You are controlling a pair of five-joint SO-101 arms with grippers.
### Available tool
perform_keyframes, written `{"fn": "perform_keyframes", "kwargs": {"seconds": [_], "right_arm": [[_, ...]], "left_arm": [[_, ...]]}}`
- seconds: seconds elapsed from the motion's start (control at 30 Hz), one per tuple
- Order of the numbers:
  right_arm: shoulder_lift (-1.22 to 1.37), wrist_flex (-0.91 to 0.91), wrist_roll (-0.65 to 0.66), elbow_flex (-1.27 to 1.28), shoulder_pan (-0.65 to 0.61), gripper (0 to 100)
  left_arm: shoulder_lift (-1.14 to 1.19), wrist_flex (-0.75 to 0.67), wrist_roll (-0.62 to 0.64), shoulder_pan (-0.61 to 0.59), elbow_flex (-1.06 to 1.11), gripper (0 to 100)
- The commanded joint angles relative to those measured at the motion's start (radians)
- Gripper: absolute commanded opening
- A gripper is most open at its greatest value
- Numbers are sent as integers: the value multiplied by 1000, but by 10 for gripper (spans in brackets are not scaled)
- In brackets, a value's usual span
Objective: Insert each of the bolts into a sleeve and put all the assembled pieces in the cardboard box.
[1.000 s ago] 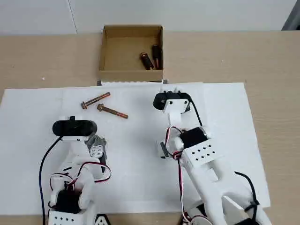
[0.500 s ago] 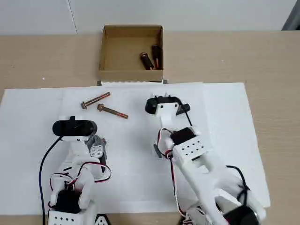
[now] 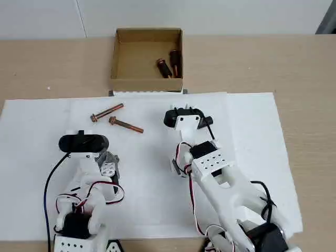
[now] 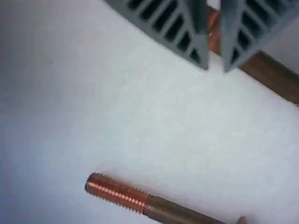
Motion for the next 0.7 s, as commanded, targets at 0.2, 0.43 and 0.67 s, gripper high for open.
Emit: {"fn": "perform_keyframes", "kwargs": {"seconds": [0.2, 0.43, 0.67], "right_arm": [[-282, 211, 14, -169, -5, 4], [-426, 440, 14, -341, -4, 4], [-596, 506, 14, -347, 27, 4]], "left_arm": [[-11, 0, -6, 0, -5, 6], [-11, 2, -3, 0, -5, 6], [-6, 5, -6, -3, -136, 6]]}}
